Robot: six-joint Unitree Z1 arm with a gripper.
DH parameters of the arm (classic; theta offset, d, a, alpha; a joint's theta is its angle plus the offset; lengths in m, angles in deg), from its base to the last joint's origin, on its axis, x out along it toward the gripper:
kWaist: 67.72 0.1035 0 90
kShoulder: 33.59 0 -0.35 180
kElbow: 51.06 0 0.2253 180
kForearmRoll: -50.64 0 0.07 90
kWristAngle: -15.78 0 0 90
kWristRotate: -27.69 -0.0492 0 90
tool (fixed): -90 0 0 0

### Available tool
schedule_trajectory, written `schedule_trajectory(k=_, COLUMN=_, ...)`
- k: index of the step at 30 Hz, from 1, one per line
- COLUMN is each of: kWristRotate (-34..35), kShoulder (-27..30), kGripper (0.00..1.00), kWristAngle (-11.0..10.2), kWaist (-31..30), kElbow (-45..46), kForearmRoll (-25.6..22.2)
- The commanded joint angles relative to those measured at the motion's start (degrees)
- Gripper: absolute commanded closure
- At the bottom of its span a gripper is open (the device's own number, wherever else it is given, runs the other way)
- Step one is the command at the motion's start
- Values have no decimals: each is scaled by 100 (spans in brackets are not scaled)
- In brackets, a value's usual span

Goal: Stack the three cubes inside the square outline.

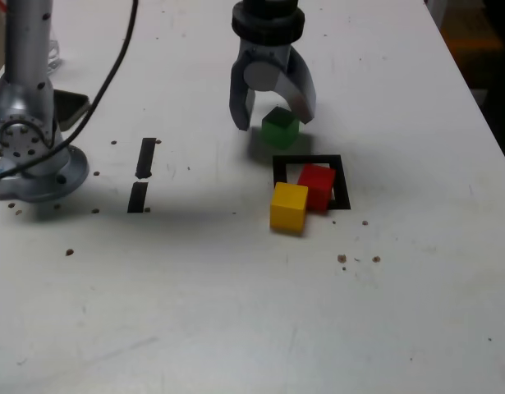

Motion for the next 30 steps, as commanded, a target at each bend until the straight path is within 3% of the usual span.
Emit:
schedule_trajectory(k=1, kWristRotate=-33, kShoulder=142, kGripper=18, kWristAngle=15, kWaist=-58, kElbow=-36, kForearmRoll=2)
schedule_trajectory(k=14, kWristRotate=-41, kShoulder=724, kGripper=18, kWristAngle=99, kWaist=-771, kElbow=-175, kForearmRoll=-161)
schedule_trajectory(k=30, kWristRotate=-100, kShoulder=209, kGripper=18, kWristAngle=-151, kWaist=-1139, kElbow=-384, kForearmRoll=-132)
